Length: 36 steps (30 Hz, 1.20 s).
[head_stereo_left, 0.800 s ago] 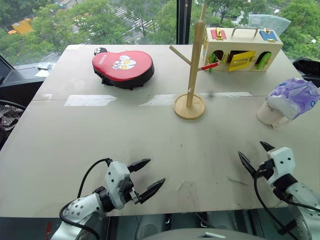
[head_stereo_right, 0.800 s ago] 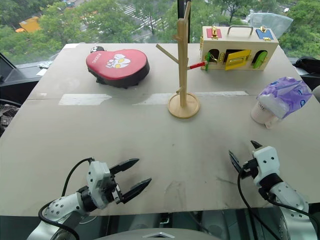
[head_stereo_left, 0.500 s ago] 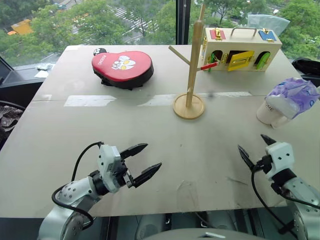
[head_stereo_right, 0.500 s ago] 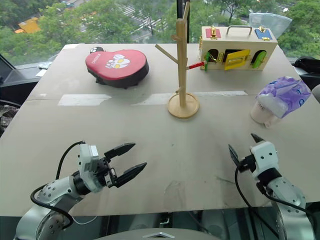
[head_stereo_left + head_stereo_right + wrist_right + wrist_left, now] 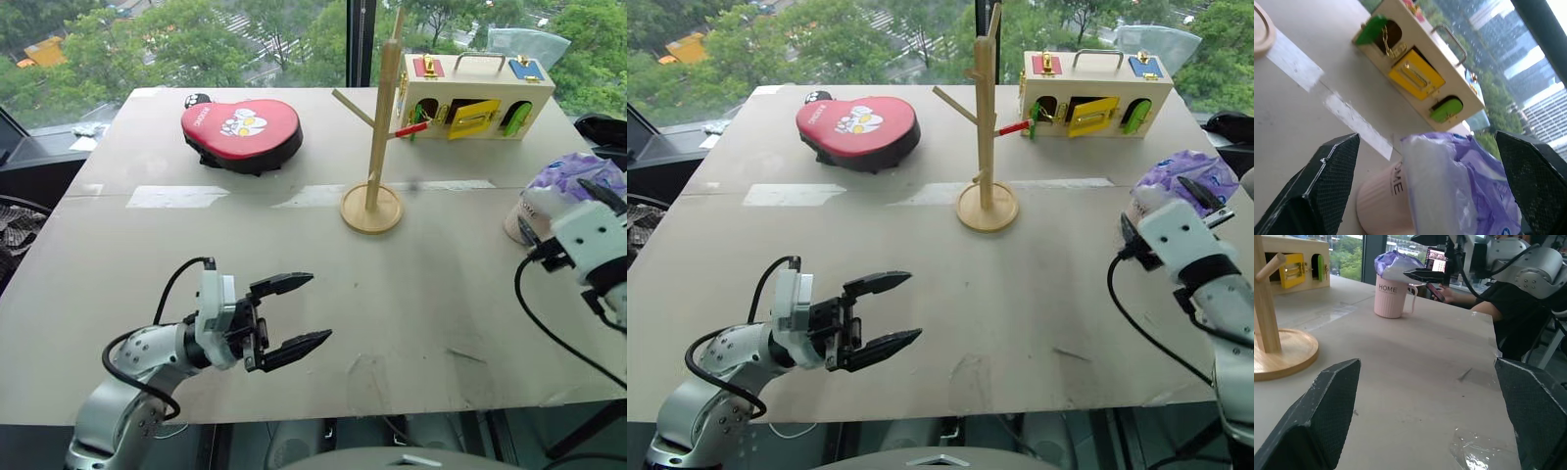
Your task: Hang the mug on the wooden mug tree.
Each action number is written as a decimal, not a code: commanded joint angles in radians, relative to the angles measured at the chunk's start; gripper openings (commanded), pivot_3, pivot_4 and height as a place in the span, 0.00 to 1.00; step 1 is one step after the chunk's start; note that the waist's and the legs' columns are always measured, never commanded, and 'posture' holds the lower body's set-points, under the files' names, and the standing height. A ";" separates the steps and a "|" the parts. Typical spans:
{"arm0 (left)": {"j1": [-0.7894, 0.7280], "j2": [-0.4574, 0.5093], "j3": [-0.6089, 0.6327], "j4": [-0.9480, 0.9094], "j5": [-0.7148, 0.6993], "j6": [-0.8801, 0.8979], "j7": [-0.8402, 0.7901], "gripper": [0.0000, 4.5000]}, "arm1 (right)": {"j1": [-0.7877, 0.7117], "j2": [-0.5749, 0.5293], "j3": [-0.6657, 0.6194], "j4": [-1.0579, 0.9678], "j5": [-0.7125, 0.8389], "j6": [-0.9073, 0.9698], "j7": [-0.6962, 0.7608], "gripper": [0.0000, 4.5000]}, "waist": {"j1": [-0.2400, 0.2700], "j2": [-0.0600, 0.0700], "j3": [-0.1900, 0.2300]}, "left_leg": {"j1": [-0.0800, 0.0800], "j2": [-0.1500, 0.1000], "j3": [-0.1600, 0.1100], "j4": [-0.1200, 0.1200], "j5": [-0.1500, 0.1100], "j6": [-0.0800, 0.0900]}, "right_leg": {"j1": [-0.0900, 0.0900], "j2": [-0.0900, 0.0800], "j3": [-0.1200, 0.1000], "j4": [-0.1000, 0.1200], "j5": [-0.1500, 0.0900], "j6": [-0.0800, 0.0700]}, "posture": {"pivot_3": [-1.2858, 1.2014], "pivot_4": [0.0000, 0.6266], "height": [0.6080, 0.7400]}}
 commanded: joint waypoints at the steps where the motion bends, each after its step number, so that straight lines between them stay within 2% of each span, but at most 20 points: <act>1: -0.036 0.004 -0.011 -0.028 -0.024 0.012 -0.014 1.00 | -0.066 -0.058 -0.022 0.040 0.016 0.119 0.047 0.99 | -0.001 0.000 0.000 | 0.000 0.000 0.000 0.000 0.000 0.000 | 0.001 0.000 0.000 0.000 0.000 0.001 | 0.52 0.24 0.93; 8: -0.036 0.003 -0.008 -0.006 -0.007 0.003 -0.039 1.00 | -0.170 -0.137 0.043 0.221 0.027 0.173 0.113 0.99 | -0.002 0.000 0.000 | 0.000 -0.001 0.000 0.000 0.000 0.000 | 0.001 0.000 0.000 0.000 0.001 0.002 | 0.52 0.24 0.93; 16: -0.004 -0.008 0.001 -0.014 0.004 -0.016 -0.028 1.00 | -0.208 -0.163 0.034 0.248 0.035 0.157 0.126 0.19 | -0.002 0.000 0.001 | 0.000 -0.001 0.000 0.000 0.000 0.000 | 0.001 0.000 0.000 0.000 0.001 0.003 | 0.52 0.24 0.93; 18: -0.001 -0.010 -0.002 -0.019 0.005 -0.017 -0.023 1.00 | -0.207 -0.162 0.017 0.222 0.046 0.181 0.128 0.03 | -0.001 0.000 0.001 | 0.000 -0.001 0.000 0.000 0.000 0.000 | 0.001 0.000 0.000 0.000 0.001 0.003 | 0.52 0.24 0.93; 22: 0.003 -0.015 -0.012 -0.035 0.009 -0.016 -0.013 1.00 | -0.214 -0.145 -0.062 0.135 0.084 0.286 0.116 0.01 | -0.001 0.000 0.001 | -0.001 -0.001 0.000 0.000 0.000 0.000 | 0.001 -0.001 0.000 0.000 0.002 0.003 | 0.52 0.24 0.93; 24: -0.021 -0.017 -0.020 -0.023 0.007 -0.012 -0.019 1.00 | -0.239 -0.143 -0.148 0.108 0.095 0.360 0.093 0.01 | 0.000 0.000 0.001 | -0.001 -0.001 0.000 0.000 0.000 0.000 | 0.001 -0.001 0.000 0.000 0.002 0.003 | 0.52 0.24 0.93; 28: -0.088 -0.022 -0.035 0.004 -0.012 0.012 -0.020 1.00 | -0.216 -0.175 -0.252 0.149 0.040 0.375 0.036 0.01 | 0.003 0.000 0.001 | -0.001 -0.002 -0.001 0.000 0.000 0.000 | 0.002 -0.001 -0.002 0.000 0.002 0.003 | 0.52 0.24 0.93; 32: -0.164 -0.026 -0.065 0.012 -0.049 0.057 -0.032 1.00 | -0.083 -0.152 -0.245 0.251 0.028 0.332 0.038 0.01 | 0.001 -0.003 0.000 | 0.000 -0.002 -0.002 0.000 0.000 0.000 | 0.002 0.000 -0.002 0.000 0.002 0.003 | 0.52 0.24 0.93; 36: -0.207 -0.022 -0.076 0.004 -0.060 0.089 -0.030 1.00 | -0.010 -0.094 -0.188 0.466 0.015 0.189 -0.011 0.01 | -0.003 -0.002 0.000 | 0.000 -0.003 -0.001 0.000 0.000 0.000 | 0.003 0.000 0.000 0.000 0.002 0.004 | 0.52 0.24 0.93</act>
